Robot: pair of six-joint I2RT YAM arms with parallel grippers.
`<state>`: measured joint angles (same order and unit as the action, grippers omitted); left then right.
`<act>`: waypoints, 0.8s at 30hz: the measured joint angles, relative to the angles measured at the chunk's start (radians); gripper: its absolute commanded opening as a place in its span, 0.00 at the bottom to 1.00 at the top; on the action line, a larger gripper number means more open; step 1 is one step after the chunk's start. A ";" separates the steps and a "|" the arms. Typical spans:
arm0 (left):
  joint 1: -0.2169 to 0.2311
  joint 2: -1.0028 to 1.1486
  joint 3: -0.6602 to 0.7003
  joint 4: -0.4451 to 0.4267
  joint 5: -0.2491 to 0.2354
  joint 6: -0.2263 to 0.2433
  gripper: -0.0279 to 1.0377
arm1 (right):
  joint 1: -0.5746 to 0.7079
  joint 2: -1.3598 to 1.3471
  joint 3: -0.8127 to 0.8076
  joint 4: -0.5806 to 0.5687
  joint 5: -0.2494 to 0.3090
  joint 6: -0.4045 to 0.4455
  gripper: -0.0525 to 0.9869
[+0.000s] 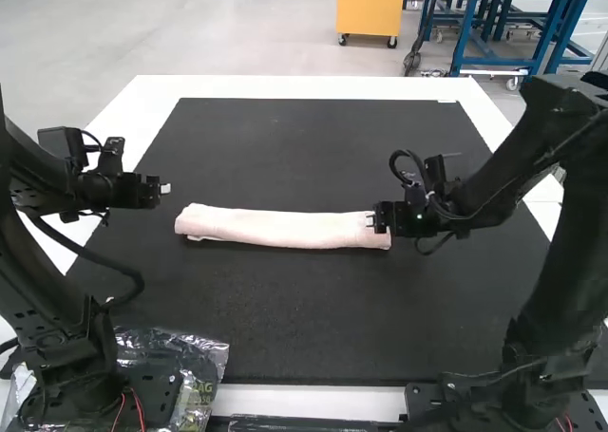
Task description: Fold the towel.
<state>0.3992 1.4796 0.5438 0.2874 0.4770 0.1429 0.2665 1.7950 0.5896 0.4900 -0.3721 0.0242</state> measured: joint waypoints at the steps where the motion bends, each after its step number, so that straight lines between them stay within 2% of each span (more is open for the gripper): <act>1: 0.000 0.000 0.000 0.000 0.002 -0.002 0.94 | 0.000 0.012 0.003 0.009 0.002 -0.003 0.92; 2: 0.000 0.000 0.000 0.000 0.003 -0.003 0.94 | 0.000 0.018 0.007 0.014 0.004 -0.003 0.87; 3: 0.000 0.000 0.000 0.000 0.003 -0.003 0.94 | 0.001 0.023 0.011 0.018 0.005 -0.006 0.70; 4: 0.000 0.000 0.000 0.000 0.003 -0.003 0.94 | 0.002 0.032 0.016 0.022 0.010 -0.013 0.38; 5: 0.000 0.000 0.000 -0.002 0.005 -0.004 0.94 | 0.003 0.044 0.022 0.030 0.011 -0.014 0.00; 8: 0.000 0.000 0.000 -0.003 0.007 -0.007 0.94 | 0.004 0.082 0.039 0.046 0.012 -0.026 0.03; 13: 0.000 0.000 0.000 -0.002 0.011 -0.010 0.94 | -0.015 0.046 0.033 -0.006 -0.016 -0.047 0.03; 20: 0.000 0.000 0.000 0.000 0.014 -0.010 0.94 | -0.119 -0.151 0.028 -0.177 -0.029 -0.063 0.03; 24: 0.000 0.000 0.000 0.001 0.014 -0.010 0.94 | -0.111 -0.216 0.034 -0.213 -0.034 -0.065 0.03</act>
<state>0.3992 1.4799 0.5438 0.2882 0.4911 0.1329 0.1555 1.5795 0.6239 0.2768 -0.4057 -0.0406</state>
